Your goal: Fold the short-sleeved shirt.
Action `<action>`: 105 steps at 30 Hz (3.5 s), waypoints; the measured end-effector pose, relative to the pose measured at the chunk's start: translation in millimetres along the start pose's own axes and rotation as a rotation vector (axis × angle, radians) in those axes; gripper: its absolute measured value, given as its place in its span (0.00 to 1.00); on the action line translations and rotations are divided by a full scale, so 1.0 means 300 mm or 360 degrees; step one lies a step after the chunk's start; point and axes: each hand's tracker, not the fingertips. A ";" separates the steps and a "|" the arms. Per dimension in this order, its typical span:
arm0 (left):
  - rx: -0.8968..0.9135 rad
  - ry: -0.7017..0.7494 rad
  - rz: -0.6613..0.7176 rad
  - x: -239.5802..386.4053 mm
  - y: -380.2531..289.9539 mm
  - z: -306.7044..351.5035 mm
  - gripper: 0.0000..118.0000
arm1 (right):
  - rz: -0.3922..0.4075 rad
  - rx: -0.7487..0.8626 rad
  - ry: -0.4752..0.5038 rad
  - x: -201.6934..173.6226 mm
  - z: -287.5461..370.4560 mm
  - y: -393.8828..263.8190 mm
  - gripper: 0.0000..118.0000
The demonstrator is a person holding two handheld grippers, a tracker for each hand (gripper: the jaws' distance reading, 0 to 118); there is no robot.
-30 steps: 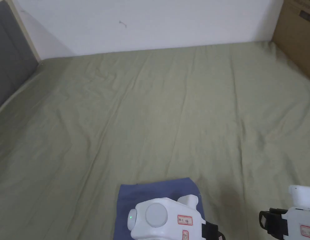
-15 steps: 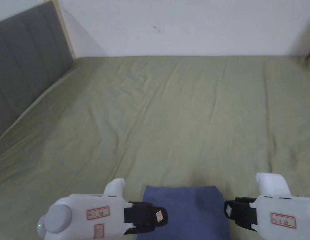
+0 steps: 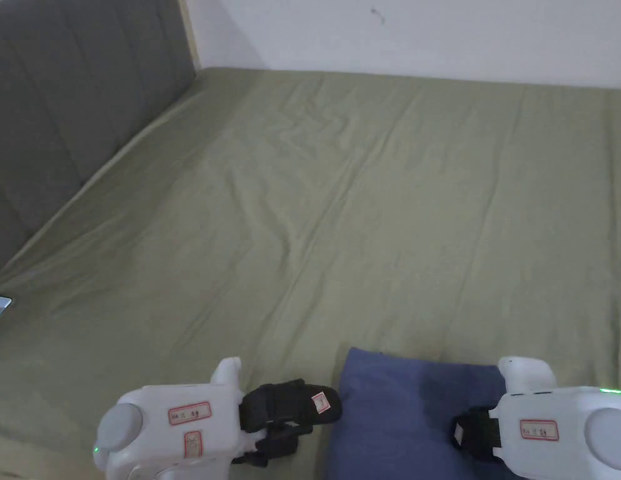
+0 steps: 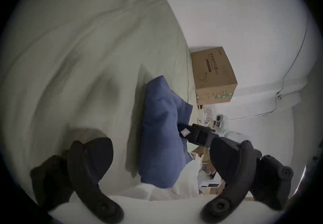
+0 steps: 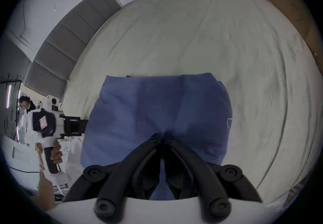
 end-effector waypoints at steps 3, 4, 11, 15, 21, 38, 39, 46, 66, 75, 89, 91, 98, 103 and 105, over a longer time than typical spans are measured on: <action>-0.0069 -0.0127 0.0063 -0.019 0.023 -0.069 0.98 | -0.0012 0.0004 -0.0010 0.003 -0.008 0.004 0.03; -0.0095 -0.0159 0.0078 -0.022 0.026 -0.096 0.98 | -0.0013 0.0006 -0.0012 -0.004 -0.007 -0.001 0.03; -0.0253 -0.0331 0.0186 -0.006 0.038 -0.257 0.97 | -0.0056 0.0011 0.0003 0.007 -0.006 -0.001 0.03; -0.0292 -0.0187 0.0074 0.008 0.059 -0.251 0.18 | -0.0069 0.0006 -0.0004 0.006 -0.004 0.001 0.03; -0.0326 -0.0046 -0.0060 -0.001 0.093 -0.174 0.19 | -0.0039 0.0056 0.0021 -0.039 0.045 -0.006 0.03; -0.0304 0.2101 -0.0969 0.082 0.624 0.382 0.19 | -0.0014 0.0080 -0.0109 -0.069 0.064 -0.018 0.03; -0.0318 0.2245 -0.0976 0.062 0.639 0.404 0.19 | -0.0010 0.0069 -0.0122 -0.067 0.062 -0.022 0.03; -0.0152 0.2287 -0.0740 -0.059 0.713 0.535 0.96 | -0.0107 0.0045 -0.0133 -0.018 0.054 -0.045 0.03; 0.0493 0.1426 -0.0917 0.557 0.089 0.274 0.00 | -0.0125 0.0352 -0.0226 0.049 0.250 -0.137 0.03; 0.1097 0.1437 -0.1310 0.927 -0.152 0.191 0.00 | -0.0013 0.0973 -0.0569 -0.039 0.565 -0.052 0.03; 0.1433 0.1178 -0.1604 1.135 -0.327 0.067 0.01 | 0.0051 0.1605 -0.0974 -0.230 0.883 -0.105 0.32; 0.1479 0.1149 -0.1651 1.149 -0.353 0.078 0.16 | 0.0050 0.1632 -0.0984 -0.224 0.887 -0.115 0.63; 0.1545 0.1016 -0.1672 1.178 -0.393 0.141 1.00 | 0.0002 0.1713 -0.0860 -0.194 0.869 -0.122 1.00; 0.1539 0.1099 -0.1639 1.172 -0.378 0.156 1.00 | 0.0084 0.1772 -0.0879 -0.215 0.861 -0.113 1.00; 0.1492 0.1196 -0.1593 1.178 -0.372 0.155 1.00 | 0.0109 0.1775 -0.0867 -0.228 0.863 -0.107 1.00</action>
